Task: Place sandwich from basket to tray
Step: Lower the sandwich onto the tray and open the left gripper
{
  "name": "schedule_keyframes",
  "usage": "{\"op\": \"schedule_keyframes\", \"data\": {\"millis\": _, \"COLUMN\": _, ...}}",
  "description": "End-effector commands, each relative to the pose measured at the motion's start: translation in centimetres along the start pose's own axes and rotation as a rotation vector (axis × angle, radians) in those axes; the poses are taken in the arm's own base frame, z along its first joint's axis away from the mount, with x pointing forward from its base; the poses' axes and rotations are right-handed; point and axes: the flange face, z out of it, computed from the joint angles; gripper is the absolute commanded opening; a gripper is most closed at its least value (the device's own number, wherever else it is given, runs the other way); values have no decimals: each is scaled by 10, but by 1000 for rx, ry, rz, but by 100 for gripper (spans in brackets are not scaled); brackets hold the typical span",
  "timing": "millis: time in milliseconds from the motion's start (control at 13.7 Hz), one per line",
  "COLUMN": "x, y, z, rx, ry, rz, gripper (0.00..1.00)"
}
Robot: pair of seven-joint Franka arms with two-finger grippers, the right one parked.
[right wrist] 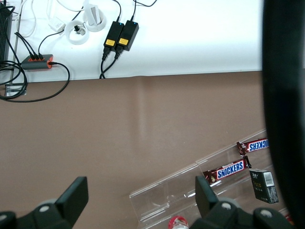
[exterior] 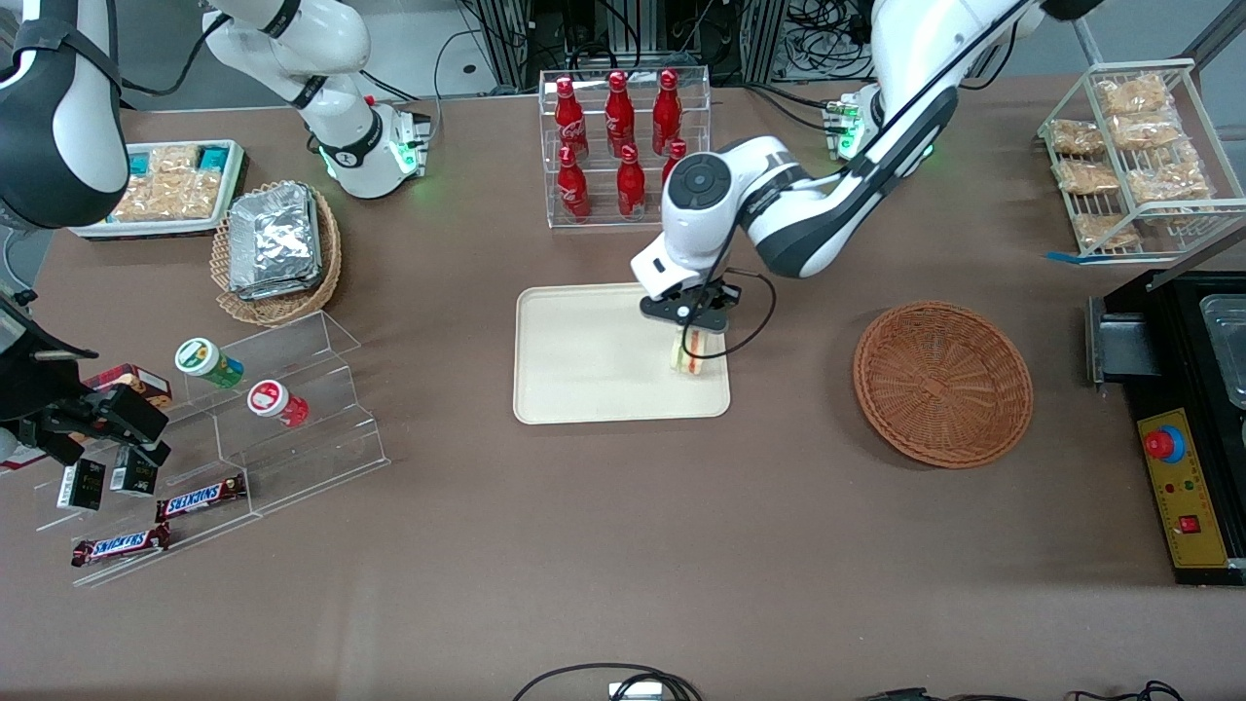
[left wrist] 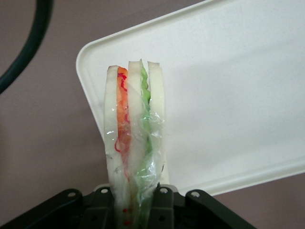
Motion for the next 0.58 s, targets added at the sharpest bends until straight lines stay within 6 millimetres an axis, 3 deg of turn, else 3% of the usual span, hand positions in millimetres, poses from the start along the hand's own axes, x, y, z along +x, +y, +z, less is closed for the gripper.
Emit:
{"op": "schedule_keyframes", "data": {"millis": 0, "x": 8, "y": 13, "z": 24, "rx": 8, "ry": 9, "rz": -50, "gripper": 0}}
{"op": "schedule_keyframes", "data": {"millis": 292, "x": 9, "y": 22, "z": 48, "rx": -4, "ry": -24, "rz": -99, "gripper": 0}}
{"op": "schedule_keyframes", "data": {"millis": 511, "x": 4, "y": 27, "z": 53, "rx": -3, "ry": -33, "rz": -89, "gripper": 3}}
